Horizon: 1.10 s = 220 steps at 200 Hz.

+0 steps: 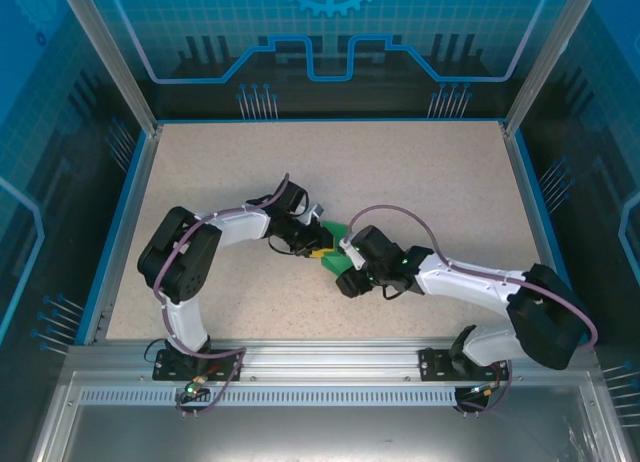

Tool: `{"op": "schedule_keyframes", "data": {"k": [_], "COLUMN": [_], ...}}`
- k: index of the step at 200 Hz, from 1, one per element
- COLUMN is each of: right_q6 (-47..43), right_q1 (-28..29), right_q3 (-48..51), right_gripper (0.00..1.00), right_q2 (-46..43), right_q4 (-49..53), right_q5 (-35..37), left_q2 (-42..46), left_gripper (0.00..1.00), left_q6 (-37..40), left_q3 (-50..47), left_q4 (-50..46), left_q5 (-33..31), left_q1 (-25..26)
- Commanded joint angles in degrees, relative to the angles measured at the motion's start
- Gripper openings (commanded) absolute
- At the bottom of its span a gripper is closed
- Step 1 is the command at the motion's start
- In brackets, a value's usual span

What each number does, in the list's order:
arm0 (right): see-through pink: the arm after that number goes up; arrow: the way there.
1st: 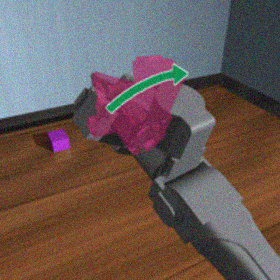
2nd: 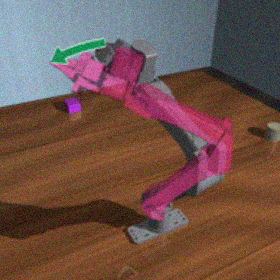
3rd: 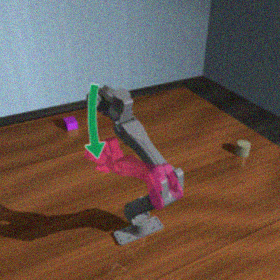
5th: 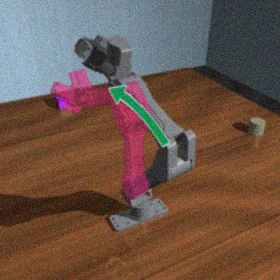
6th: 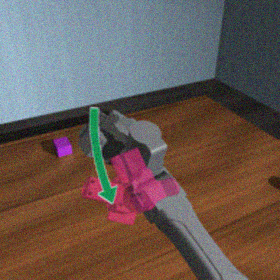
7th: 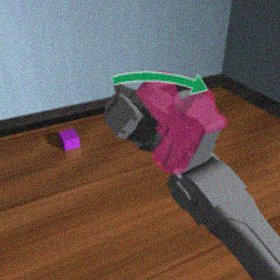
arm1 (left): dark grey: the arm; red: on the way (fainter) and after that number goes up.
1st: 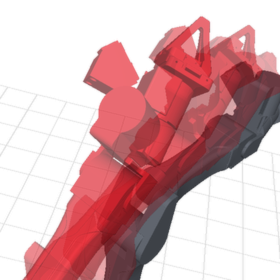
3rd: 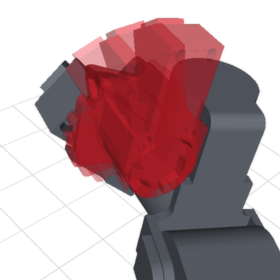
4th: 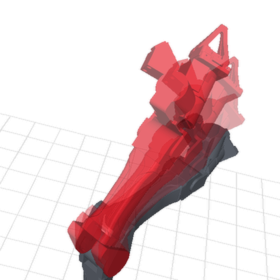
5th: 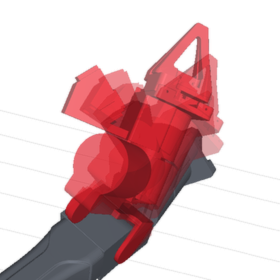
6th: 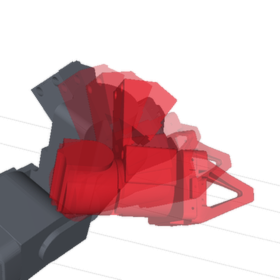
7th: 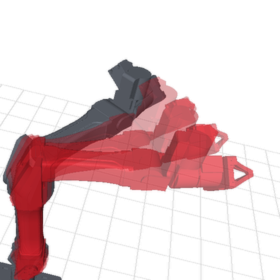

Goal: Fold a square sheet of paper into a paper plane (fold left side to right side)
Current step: Fourth fold the wing at the center of the table.

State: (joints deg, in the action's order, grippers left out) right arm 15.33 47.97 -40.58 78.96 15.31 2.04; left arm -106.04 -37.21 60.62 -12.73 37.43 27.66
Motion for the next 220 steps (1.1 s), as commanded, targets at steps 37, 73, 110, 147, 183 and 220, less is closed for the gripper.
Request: {"op": "schedule_keyframes", "data": {"k": [37,73,110,147,183,220], "right_q6": [-2.5,-2.76,-2.32,-1.67,-1.09,-1.01], "right_q1": [2.21,2.71,2.94,2.98,2.99,2.95], "right_q3": [-3.02,-3.28,-3.46,-3.57,-3.34,-3.02], "right_gripper": [0.58,0.57,0.55,0.47,0.38,0.24], "right_q2": [4.6,6.27,7.61,8.74,9.14,9.33], "right_q4": [-2.11,-2.5,-2.82,-3.16,-3.23,-3.45], "right_q5": [6.16,7.62,9.24,10.39,11.04,10.75], "left_q2": [0.73,0.64,0.39,0.49,0.83,1.31], "left_gripper": [0.23,0.21,0.2,0.2,0.2,0.23], "left_q6": [-3.28,-4.84,-5.85,-6.02,-5.64,-5.5], "left_q3": [2.98,4.23,4.87,5.03,5.26,5.5], "left_q4": [-1.36,-2.39,-2.77,-3.24,-4.2,-6.14], "left_q5": [2.55,2.56,2.82,2.91,2.59,1.25], "left_q1": [0.43,0.4,0.42,0.38,0.35,0.34]}}
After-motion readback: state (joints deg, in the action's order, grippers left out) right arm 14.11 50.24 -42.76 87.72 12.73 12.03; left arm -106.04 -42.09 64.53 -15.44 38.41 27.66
